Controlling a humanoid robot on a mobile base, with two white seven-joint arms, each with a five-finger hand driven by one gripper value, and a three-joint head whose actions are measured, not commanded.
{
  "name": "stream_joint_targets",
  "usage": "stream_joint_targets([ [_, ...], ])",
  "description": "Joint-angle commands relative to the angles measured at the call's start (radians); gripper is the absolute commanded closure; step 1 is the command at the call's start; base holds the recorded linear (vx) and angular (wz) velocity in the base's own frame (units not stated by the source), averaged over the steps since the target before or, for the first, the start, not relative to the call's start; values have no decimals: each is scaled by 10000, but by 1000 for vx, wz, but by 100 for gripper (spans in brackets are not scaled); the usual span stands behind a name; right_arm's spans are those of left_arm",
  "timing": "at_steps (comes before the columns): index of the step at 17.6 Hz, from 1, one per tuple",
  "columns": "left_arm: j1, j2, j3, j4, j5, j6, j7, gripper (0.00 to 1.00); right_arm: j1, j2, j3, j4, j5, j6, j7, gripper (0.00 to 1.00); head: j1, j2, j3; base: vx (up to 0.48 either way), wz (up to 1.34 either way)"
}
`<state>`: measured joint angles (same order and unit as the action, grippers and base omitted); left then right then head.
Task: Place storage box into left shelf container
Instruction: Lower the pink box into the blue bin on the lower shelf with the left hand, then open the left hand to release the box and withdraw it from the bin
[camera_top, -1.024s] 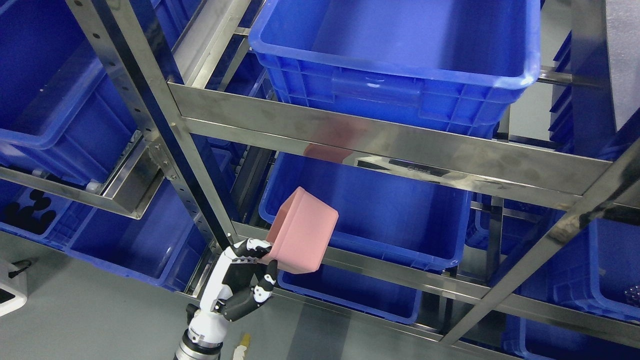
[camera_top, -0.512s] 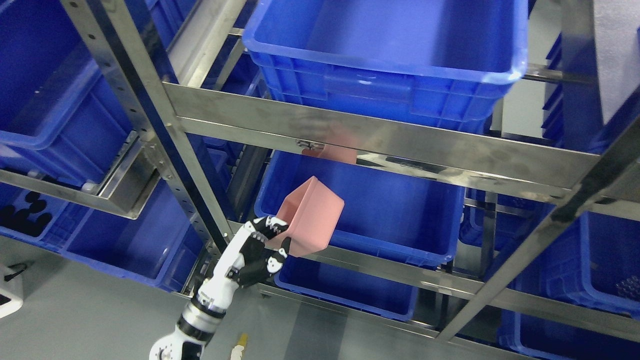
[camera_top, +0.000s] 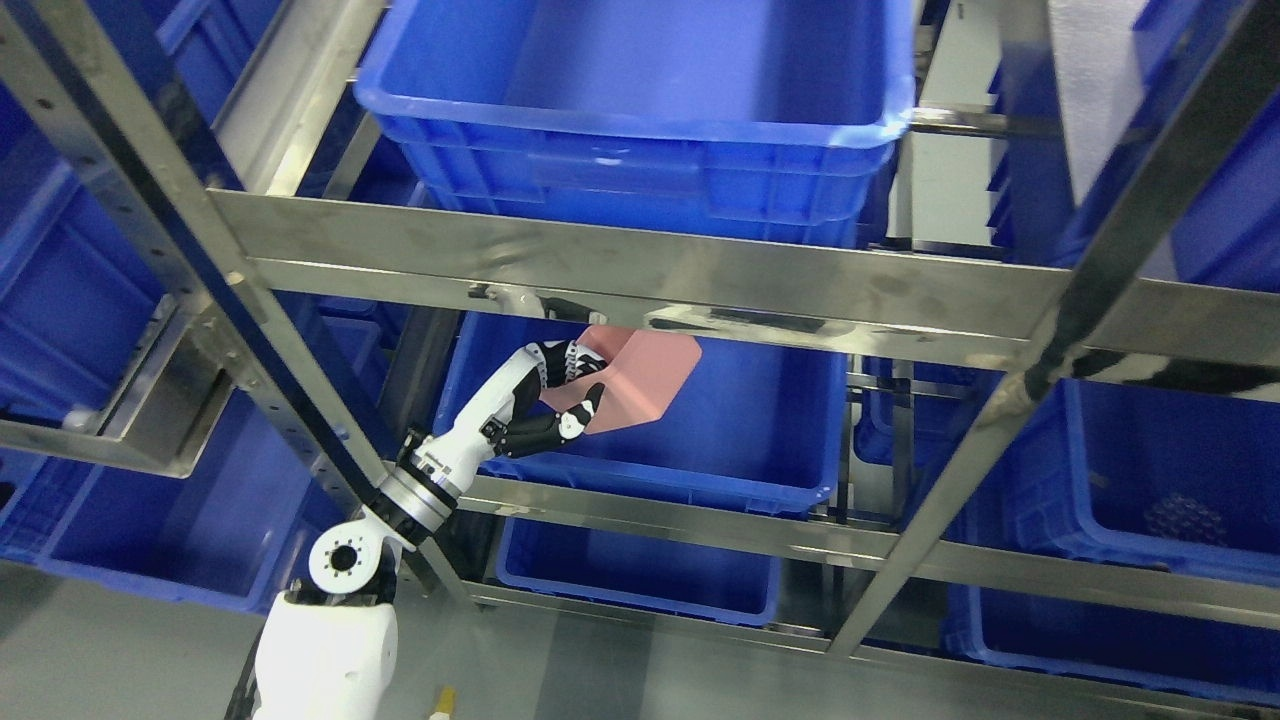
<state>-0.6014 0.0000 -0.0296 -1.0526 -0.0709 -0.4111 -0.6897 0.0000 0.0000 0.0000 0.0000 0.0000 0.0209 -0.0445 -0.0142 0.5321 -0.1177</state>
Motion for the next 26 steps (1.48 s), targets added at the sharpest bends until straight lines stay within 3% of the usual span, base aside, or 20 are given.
stream_joint_targets([
  [1,-1255,174,-317,3039,-2111,-184,284,96,0,-175,-46,-175,0,6,0,0,0,0,0,-13,-266],
  [5,-1395,174,-287,3117,-2512,-261,715,85,0,-175,-46,-175,0,6,0,0,0,-1,0,-16,-270],
  [7,-1395,174,-256,3117,-2527,-261,853,58,0,-175,-46,-175,0,6,0,0,0,-1,0,-6,-185],
  [10,-1395,174,94,3056,-2482,-276,930,42,0,-175,-46,-175,0,6,0,0,0,-3,0,-2,-72],
  [12,-1334,174,753,2492,-2162,-565,1219,25,0,-175,-46,-175,0,6,0,0,0,-3,0,0,15],
  [14,-998,174,863,1969,-665,-598,2305,22,0,-175,-46,-175,0,6,0,0,0,-3,0,0,34],
  [16,25,174,848,504,1132,-415,3852,22,0,-175,-46,-175,0,6,0,0,0,-3,0,0,0],
  [20,1792,174,603,-2642,1645,397,5468,11,0,-175,-46,-175,0,6,0,0,0,-3,0,0,-5],
  [22,2360,174,603,-3963,1645,1054,5578,9,0,-175,-46,-175,0,6,0,0,0,-3,0,0,0],
  [26,3482,174,557,-5119,1645,1840,5578,7,0,-175,-46,-175,0,6,0,0,0,-3,0,0,0],
])
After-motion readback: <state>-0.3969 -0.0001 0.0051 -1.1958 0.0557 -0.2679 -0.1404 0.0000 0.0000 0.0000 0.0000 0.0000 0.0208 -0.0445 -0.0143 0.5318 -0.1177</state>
